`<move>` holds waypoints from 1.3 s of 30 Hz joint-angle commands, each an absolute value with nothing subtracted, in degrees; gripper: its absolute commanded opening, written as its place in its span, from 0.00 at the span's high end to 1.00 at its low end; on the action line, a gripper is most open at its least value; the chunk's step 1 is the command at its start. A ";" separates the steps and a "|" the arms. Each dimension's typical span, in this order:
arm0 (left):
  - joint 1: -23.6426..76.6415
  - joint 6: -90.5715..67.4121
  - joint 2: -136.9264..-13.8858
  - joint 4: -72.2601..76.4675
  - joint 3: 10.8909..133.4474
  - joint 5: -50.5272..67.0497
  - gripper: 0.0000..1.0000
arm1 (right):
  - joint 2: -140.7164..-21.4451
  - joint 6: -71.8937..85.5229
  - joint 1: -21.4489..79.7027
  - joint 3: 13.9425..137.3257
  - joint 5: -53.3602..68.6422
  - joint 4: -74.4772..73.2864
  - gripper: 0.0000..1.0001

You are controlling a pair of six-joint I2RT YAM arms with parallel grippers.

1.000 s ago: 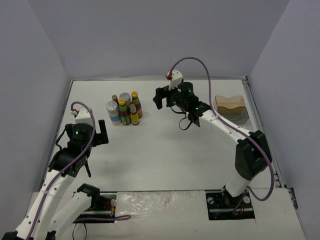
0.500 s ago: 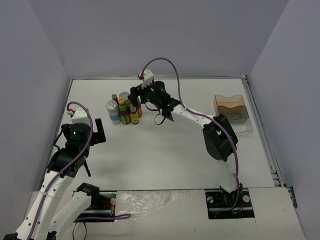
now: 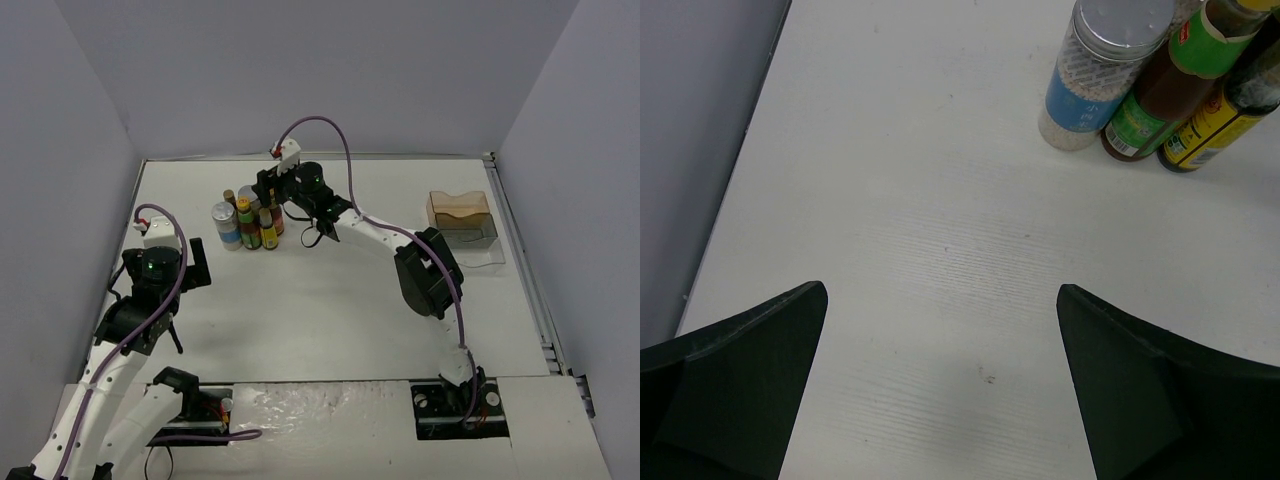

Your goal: Organize the condiment bottles

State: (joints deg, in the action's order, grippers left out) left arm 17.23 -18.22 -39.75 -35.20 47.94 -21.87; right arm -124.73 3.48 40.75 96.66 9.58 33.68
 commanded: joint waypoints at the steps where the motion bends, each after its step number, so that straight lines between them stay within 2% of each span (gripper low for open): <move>1: 16.91 -17.93 -40.47 -32.52 48.87 -23.60 0.03 | -124.85 3.09 41.12 100.03 9.09 39.17 0.36; 10: 16.96 -18.02 -40.89 -32.78 48.96 -23.64 0.03 | -126.30 2.70 41.22 100.26 8.61 38.98 0.46; 13: 16.96 -18.08 -40.96 -32.78 48.96 -23.64 0.03 | -126.65 3.04 41.22 99.86 8.41 39.44 0.58; 20: 16.89 -18.02 -40.87 -32.78 49.04 -23.64 0.03 | -125.07 2.72 40.87 99.23 7.82 39.52 0.92; 23: 16.95 -18.09 -40.94 -32.80 49.04 -23.57 0.03 | -123.08 1.93 40.48 98.88 6.68 38.88 0.99; 39: 16.87 -18.00 -40.76 -32.70 49.22 -23.31 0.03 | -100.08 -2.37 26.50 83.31 2.96 36.99 1.00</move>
State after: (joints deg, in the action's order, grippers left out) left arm 17.19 -18.22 -40.49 -35.25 47.94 -22.55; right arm -113.17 0.59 30.89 82.97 6.46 28.05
